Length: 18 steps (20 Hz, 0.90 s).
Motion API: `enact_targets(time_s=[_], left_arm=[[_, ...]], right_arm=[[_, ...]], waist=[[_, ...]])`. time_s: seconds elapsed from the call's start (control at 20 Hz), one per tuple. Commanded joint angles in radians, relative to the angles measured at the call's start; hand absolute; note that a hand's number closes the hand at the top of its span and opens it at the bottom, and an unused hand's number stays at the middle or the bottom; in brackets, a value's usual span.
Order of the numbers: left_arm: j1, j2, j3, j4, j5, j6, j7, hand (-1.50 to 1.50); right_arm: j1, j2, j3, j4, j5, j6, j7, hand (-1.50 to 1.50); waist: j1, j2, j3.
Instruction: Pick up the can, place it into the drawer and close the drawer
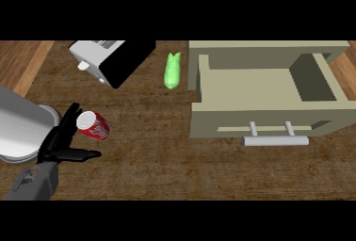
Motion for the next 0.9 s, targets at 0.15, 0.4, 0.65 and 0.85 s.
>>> enact_targets(time_s=[0.15, 0.4, 0.65, 0.85], left_arm=[[-0.105, 0.037, 0.018, 0.232, -0.029, 0.019, -0.104, -1.50], [-0.138, -0.003, 0.006, 0.288, -0.052, 0.031, -0.186, -1.50], [-0.220, 0.002, 0.000, 0.302, -0.060, 0.009, -0.152, -1.50], [-0.222, -0.007, -0.027, 0.323, -0.088, -0.035, -0.163, -1.50]], right_arm=[[-0.031, 0.038, 0.065, 0.006, 0.100, -0.030, 0.002, -1.50], [-0.029, 0.005, 0.005, -0.031, 0.001, -0.002, 0.047, -1.50], [-0.134, -0.030, -0.019, 0.081, 0.029, -0.013, 0.023, -1.50], [-0.110, -0.013, -0.005, 0.059, 0.030, -0.010, 0.024, -1.50]], waist=[[-0.003, 0.003, -0.001], [-0.015, 0.005, -0.002], [-0.014, 0.010, -0.002], [-0.017, 0.009, -0.002]])
